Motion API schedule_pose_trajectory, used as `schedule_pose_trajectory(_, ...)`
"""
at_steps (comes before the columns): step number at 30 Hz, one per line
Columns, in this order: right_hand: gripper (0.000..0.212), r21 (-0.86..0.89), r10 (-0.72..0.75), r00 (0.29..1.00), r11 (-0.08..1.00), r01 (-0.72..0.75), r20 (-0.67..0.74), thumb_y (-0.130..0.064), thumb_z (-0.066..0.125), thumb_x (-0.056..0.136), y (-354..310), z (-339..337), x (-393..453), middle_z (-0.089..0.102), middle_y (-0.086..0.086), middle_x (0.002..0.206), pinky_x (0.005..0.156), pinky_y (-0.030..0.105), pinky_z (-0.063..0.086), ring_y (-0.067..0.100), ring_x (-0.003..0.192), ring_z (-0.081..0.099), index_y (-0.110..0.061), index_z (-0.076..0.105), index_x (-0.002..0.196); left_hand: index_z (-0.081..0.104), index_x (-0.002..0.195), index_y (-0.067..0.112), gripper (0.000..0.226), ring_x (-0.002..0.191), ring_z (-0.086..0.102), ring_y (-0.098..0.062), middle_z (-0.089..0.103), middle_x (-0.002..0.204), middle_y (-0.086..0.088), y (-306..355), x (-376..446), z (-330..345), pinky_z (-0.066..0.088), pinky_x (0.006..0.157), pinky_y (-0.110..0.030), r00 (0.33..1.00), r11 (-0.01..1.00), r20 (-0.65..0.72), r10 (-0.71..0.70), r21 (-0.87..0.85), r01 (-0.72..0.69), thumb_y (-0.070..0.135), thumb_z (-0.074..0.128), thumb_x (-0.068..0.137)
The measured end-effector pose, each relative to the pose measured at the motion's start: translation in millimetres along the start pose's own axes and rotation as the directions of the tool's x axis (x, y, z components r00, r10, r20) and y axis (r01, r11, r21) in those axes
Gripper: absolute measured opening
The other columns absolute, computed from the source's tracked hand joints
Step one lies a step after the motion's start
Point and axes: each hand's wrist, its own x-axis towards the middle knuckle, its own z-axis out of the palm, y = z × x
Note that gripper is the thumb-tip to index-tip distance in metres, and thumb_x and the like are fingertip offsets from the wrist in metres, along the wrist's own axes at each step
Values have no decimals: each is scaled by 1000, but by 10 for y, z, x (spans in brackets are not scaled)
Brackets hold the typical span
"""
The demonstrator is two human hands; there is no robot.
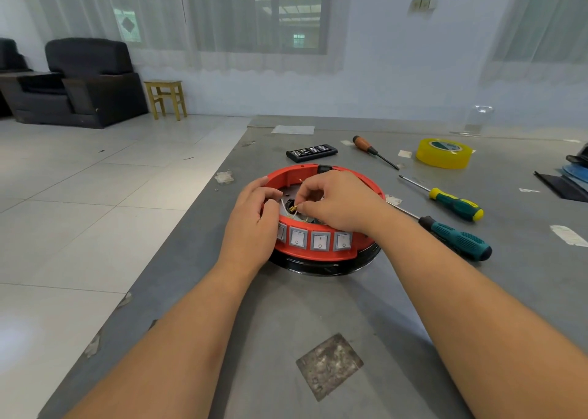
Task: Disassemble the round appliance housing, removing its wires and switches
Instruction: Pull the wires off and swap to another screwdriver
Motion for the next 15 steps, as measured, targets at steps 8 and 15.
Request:
schedule_pose_trajectory(8,4,-26,-110,977,994,107,-183,-33,69,93,-32,29,-22,66,-20,90,71,15,41,-1,90,57,-35,73,91,70,98,24,27,127,42,-9,63,110,17,159,-90,42,37,113,-42,981,990,-140,135,67,-127,44,52,96)
schedule_pose_trajectory(15,18,137,-126,970,978,156,-208,-27,71,91,-50,48,-64,69,-19,89,73,9,42,-6,91,60,-35,70,107,66,90,19,21,110,36,0,52,94,24,189,-115,54,41,107,-49,980,995,-173,94,-16,-98,36,54,92)
